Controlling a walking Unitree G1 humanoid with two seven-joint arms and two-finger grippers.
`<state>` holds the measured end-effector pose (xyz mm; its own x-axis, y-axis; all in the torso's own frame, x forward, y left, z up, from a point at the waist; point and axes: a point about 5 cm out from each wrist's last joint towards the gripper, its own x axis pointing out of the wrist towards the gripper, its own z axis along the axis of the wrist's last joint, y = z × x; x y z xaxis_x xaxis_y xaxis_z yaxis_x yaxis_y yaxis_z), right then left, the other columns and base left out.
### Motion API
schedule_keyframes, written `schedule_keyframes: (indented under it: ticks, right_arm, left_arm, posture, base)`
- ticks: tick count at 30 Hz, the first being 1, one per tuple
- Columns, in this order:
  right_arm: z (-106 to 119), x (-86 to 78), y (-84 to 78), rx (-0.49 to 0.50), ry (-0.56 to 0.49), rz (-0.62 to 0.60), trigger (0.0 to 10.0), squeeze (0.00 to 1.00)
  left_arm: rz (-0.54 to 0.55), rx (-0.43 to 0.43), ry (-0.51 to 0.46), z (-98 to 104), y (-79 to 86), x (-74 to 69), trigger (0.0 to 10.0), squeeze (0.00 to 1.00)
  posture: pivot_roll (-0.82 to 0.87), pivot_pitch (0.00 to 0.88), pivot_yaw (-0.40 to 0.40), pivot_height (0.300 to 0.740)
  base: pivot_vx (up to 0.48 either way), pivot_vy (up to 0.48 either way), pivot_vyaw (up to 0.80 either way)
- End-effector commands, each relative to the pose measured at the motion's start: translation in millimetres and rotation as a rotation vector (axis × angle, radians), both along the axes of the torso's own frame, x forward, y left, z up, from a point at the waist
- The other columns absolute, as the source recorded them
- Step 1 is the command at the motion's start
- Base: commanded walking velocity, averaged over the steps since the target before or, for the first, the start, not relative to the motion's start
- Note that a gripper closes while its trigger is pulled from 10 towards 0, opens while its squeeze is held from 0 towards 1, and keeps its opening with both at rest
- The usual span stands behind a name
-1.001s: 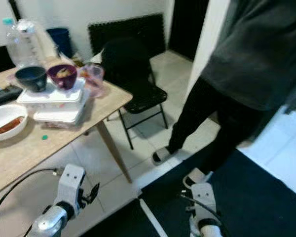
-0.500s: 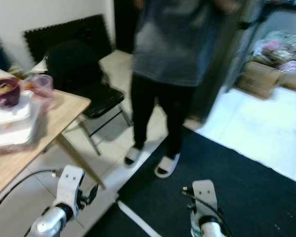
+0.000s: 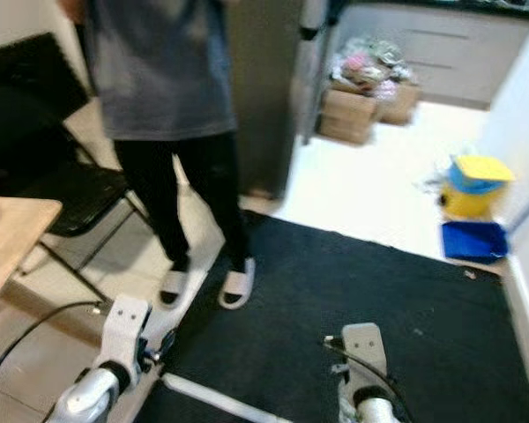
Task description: Restocking fridge
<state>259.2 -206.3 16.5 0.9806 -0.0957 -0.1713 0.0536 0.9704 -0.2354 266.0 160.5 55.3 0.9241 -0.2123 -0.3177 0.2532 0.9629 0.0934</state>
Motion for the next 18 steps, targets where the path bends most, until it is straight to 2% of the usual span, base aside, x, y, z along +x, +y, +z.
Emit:
schedule_keyframes:
  ticks: [1,8,10,15,18]
  right_arm:
    - [-2.2,-2.8,-1.3,-0.003,0.006,-0.004,10.0,0.00]
    - [-2.6,-3.0,-1.3,-0.004,0.006,-0.004,10.0,0.00]
    - [-2.5,-2.9,-1.2,-0.003,0.006,-0.004,10.0,0.00]
    - [-0.9,-1.5,1.5,-0.005,-0.006,0.009,10.0,0.00]
    - [3.6,1.8,5.8,-0.003,-0.027,0.025,10.0,0.00]
  left_arm:
    - [-0.004,0.013,0.015,-3.6,0.2,-2.4,10.0,0.00]
    - [-0.002,0.011,0.017,-4.0,0.4,-2.6,10.0,0.00]
    - [-0.002,0.011,0.017,-4.0,0.5,-2.7,10.0,0.00]
    - [0.000,0.001,0.012,-3.8,0.7,-3.0,10.0,0.00]
    - [0.025,-0.047,0.012,-2.5,2.2,-3.1,10.0,0.00]
  posture:
    - [-0.05,0.146,0.025,0.721]
    - [-0.05,0.147,0.025,0.721]
    - [-0.05,0.147,0.025,0.721]
    - [-0.05,0.147,0.026,0.721]
    - [-0.05,0.148,0.025,0.721]
  base:
    - [0.000,0.000,-0.80]
    - [0.000,0.000,-0.79]
    - [0.000,0.000,-0.40]
    - [0.000,0.000,0.00]
    - [0.000,0.000,0.00]
